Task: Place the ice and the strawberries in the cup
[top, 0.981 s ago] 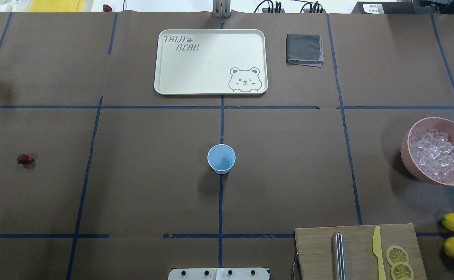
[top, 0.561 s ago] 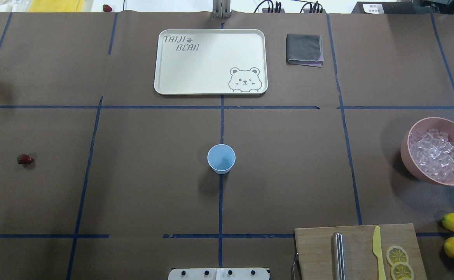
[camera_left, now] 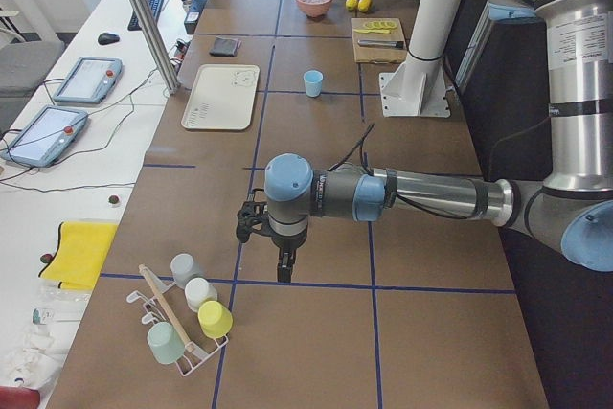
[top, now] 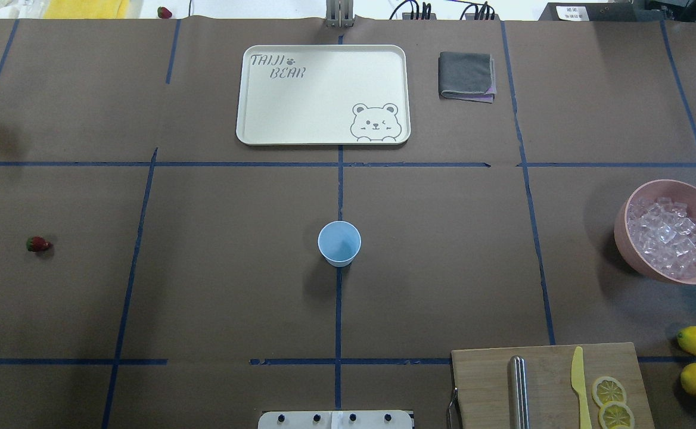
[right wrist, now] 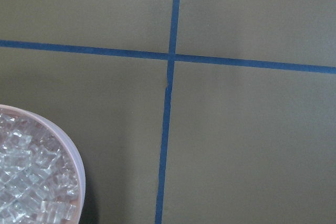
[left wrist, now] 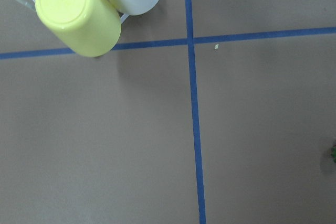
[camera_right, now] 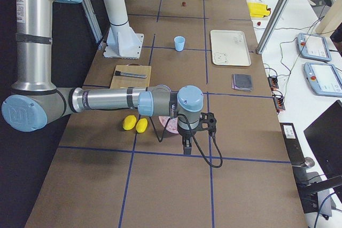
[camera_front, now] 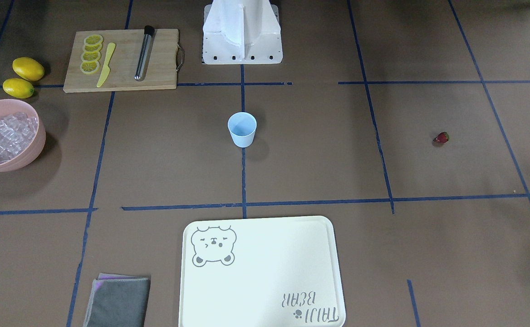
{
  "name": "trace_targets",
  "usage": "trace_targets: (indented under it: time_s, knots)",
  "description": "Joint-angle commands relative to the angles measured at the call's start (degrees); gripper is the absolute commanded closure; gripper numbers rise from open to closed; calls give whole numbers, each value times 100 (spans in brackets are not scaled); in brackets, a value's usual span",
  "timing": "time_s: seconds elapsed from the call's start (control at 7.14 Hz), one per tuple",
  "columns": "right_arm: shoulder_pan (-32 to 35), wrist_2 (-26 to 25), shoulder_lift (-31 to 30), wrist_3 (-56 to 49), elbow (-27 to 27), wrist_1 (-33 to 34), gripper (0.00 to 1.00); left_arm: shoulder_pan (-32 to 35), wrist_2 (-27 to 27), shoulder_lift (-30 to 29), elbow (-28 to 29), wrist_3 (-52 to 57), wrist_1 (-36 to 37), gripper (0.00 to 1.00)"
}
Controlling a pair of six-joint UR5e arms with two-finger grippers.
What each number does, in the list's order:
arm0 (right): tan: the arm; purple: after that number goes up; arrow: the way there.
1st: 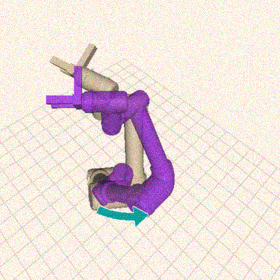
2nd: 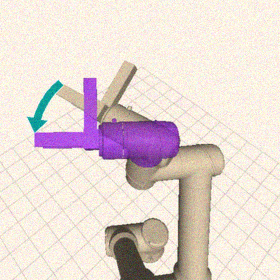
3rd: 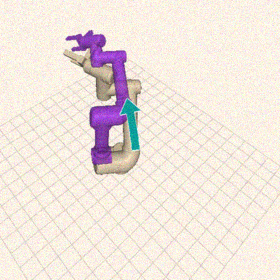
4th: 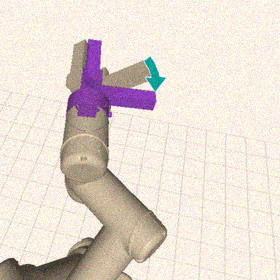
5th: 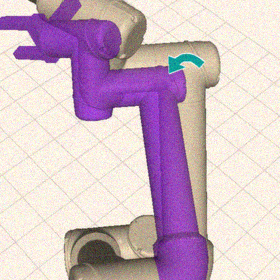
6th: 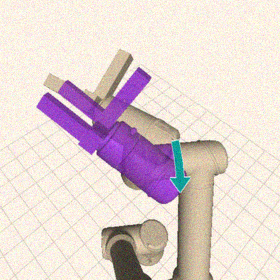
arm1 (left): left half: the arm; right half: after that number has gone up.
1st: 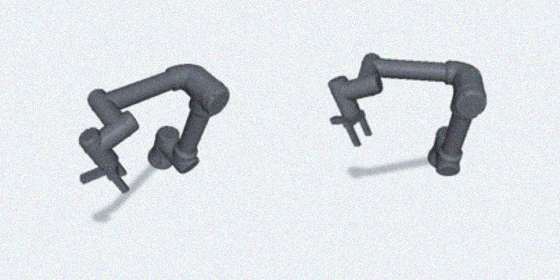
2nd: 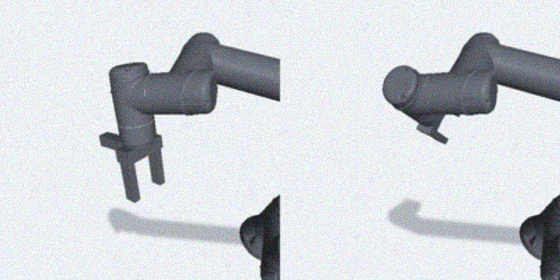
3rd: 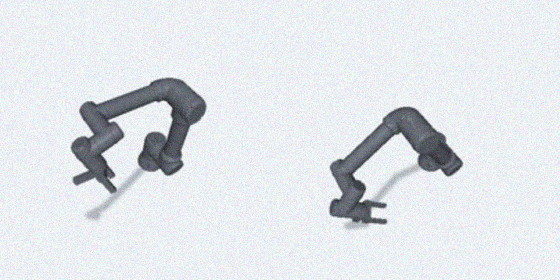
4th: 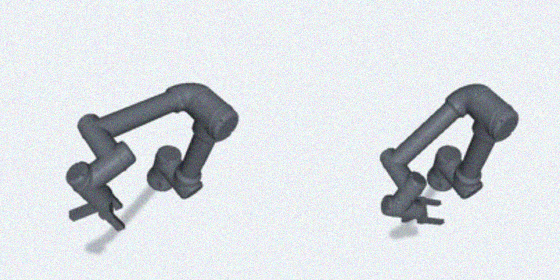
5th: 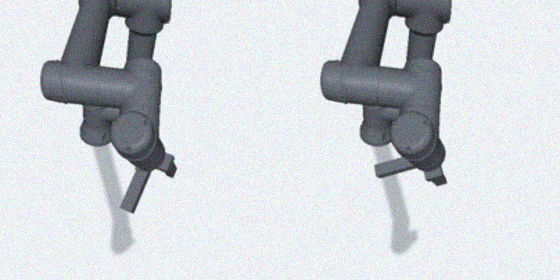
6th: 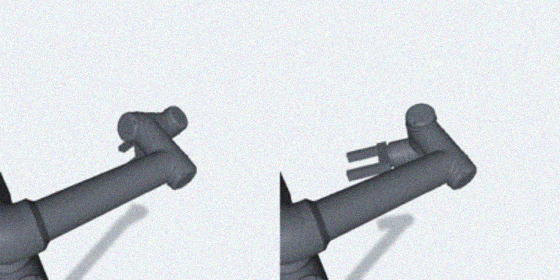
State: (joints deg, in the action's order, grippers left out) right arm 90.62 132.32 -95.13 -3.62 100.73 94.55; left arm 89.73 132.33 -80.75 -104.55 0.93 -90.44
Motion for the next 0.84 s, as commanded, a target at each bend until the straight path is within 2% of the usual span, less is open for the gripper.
trace_targets:
  time_s: [0.0, 0.7]
  knots:
    - [0, 22, 3, -25, 8, -7, 0, -8, -5, -2, 40, 4, -184, 0]
    - [-9, 22, 3, 1, 43, -102, 0, -8, 47, -29, 40, 4, -167, 0]
